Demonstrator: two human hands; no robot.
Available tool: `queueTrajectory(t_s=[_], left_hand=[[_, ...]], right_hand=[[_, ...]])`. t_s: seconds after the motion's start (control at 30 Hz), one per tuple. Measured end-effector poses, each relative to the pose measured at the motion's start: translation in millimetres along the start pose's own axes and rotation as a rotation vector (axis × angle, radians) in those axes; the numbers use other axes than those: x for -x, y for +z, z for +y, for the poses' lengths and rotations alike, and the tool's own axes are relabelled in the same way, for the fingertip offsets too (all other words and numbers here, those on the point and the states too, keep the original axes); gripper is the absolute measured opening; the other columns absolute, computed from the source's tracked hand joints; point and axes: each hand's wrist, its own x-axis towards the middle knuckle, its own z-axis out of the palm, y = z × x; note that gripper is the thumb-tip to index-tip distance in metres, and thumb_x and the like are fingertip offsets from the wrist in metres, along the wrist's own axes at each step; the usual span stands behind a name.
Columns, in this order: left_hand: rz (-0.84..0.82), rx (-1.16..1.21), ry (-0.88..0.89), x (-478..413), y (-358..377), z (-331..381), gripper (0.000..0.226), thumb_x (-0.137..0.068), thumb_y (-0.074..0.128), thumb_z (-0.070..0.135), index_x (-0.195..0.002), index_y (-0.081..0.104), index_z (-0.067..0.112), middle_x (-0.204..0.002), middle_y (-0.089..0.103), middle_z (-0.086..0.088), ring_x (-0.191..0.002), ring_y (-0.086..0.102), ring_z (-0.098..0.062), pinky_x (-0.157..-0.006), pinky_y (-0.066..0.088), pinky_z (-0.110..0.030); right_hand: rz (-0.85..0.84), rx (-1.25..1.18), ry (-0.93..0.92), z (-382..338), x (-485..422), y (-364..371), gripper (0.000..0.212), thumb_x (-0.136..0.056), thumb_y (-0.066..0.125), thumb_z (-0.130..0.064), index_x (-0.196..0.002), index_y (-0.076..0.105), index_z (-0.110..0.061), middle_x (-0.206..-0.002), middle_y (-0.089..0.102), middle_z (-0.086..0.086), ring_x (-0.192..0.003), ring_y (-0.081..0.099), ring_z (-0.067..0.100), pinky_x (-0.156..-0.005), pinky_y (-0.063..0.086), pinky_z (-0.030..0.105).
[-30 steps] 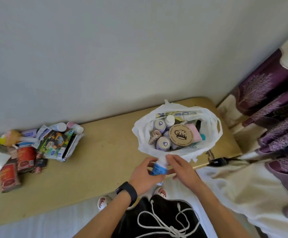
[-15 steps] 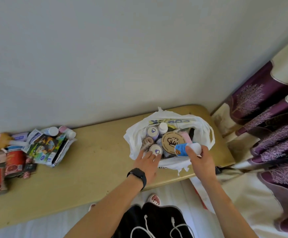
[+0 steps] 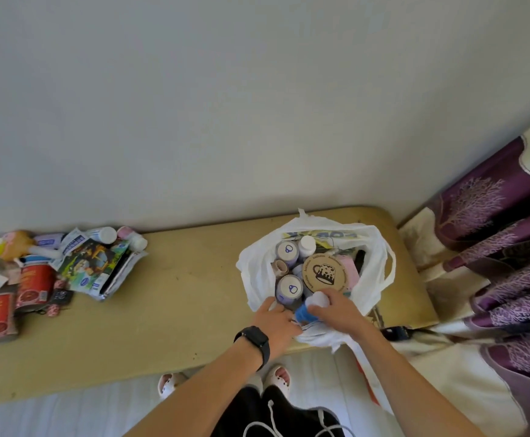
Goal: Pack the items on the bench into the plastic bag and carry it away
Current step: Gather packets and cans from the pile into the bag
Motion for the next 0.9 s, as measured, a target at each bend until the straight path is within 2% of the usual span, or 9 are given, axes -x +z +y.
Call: queueTrajectory(t_s=[0.07, 0.17, 0.27, 0.37, 0.47, 0.57, 0.63, 0.77, 0.9], left_hand=[[-0.006, 0.038, -0.008, 4, -2, -2, 0.041, -0.096, 0.048, 0.014, -0.136, 0.052, 0.023, -0.137, 0.052, -0.008, -0.132, 0.039, -0.031, -0.119, 0.007, -0.049], [0.002, 0.047, -0.011, 7, 1, -5, 0.044, -0.094, 0.050, 0.014, -0.137, 0.051, 0.024, -0.135, 0.052, -0.009, -0.133, 0.036, -0.030, -0.119, 0.005, -0.049], [0.054, 0.024, -0.048, 6, 16, -10, 0.046, -0.094, 0.051, 0.020, -0.140, 0.048, 0.022, -0.148, 0.040, -0.011, -0.143, 0.021, -0.029, -0.119, -0.002, -0.051], [0.170, 0.038, -0.106, 11, 28, -20, 0.058, -0.085, 0.061, 0.025, -0.141, 0.047, 0.023, -0.155, 0.033, -0.011, -0.148, 0.018, -0.028, -0.117, -0.009, -0.055], [0.336, 0.151, -0.197, 30, 36, -32, 0.066, -0.068, 0.072, 0.029, -0.133, 0.056, 0.028, -0.148, 0.046, -0.006, -0.141, 0.033, -0.025, -0.115, 0.007, -0.055], [0.516, 0.274, -0.293, 62, 59, -44, 0.064, -0.074, 0.064, 0.026, -0.136, 0.051, 0.027, -0.150, 0.042, -0.003, -0.138, 0.035, -0.023, -0.112, 0.027, -0.054], [0.488, 0.350, -0.404, 87, 82, -53, 0.066, -0.075, 0.063, 0.029, -0.139, 0.047, 0.029, -0.150, 0.040, -0.001, -0.137, 0.037, -0.022, -0.111, 0.032, -0.052], [0.222, 0.579, -0.706, 144, 135, -73, 0.067, -0.084, 0.054, 0.036, -0.148, 0.031, 0.033, -0.159, 0.026, 0.002, -0.146, 0.025, -0.020, -0.117, 0.015, -0.047], [0.023, 0.780, -0.905, 199, 179, -102, 0.067, -0.093, 0.043, 0.036, -0.154, 0.014, 0.033, -0.164, 0.006, 0.003, -0.150, 0.004, -0.018, -0.121, 0.002, -0.044]], right_hand=[[-0.031, -0.036, -0.016, 10, -3, 5, 0.053, -0.077, 0.073, -0.045, -0.121, 0.059, -0.017, -0.116, 0.066, 0.003, -0.103, 0.065, 0.017, -0.091, 0.055, 0.038], [-0.083, 0.174, 0.030, 17, -8, 16, 0.060, -0.071, 0.060, -0.061, -0.121, 0.057, -0.028, -0.118, 0.064, -0.006, -0.108, 0.061, 0.020, -0.095, 0.049, 0.040], [0.034, 0.286, 0.090, 8, 5, 15, 0.042, -0.084, 0.051, -0.049, -0.125, 0.054, -0.036, -0.119, 0.065, -0.004, -0.110, 0.058, 0.022, -0.095, 0.041, 0.038], [0.163, 0.263, 0.048, 7, 18, 11, 0.037, -0.092, 0.051, -0.041, -0.129, 0.057, -0.038, -0.117, 0.068, -0.003, -0.106, 0.061, 0.020, -0.093, 0.047, 0.035], [0.295, 0.035, -0.047, 5, 39, 17, 0.031, -0.092, 0.059, -0.030, -0.123, 0.064, -0.029, -0.115, 0.067, -0.006, -0.099, 0.060, 0.012, -0.085, 0.050, 0.025], [0.476, -0.053, -0.227, -4, 66, 36, 0.026, -0.090, 0.067, -0.019, -0.115, 0.070, -0.024, -0.113, 0.066, -0.008, -0.106, 0.056, 0.009, -0.091, 0.047, 0.025], [0.523, -0.104, -0.296, -19, 84, 55, 0.025, -0.088, 0.070, -0.016, -0.110, 0.072, -0.026, -0.111, 0.065, -0.015, -0.108, 0.055, 0.006, -0.094, 0.047, 0.026], [0.303, -0.107, -0.322, -58, 95, 101, 0.023, -0.090, 0.067, -0.020, -0.106, 0.071, -0.036, -0.111, 0.061, -0.027, -0.108, 0.055, 0.000, -0.089, 0.032, -0.001], [-0.055, 0.103, -0.364, -109, 78, 159, 0.025, -0.095, 0.056, -0.033, -0.116, 0.061, -0.045, -0.119, 0.052, -0.030, -0.117, 0.047, 0.000, -0.087, 0.030, 0.000]])
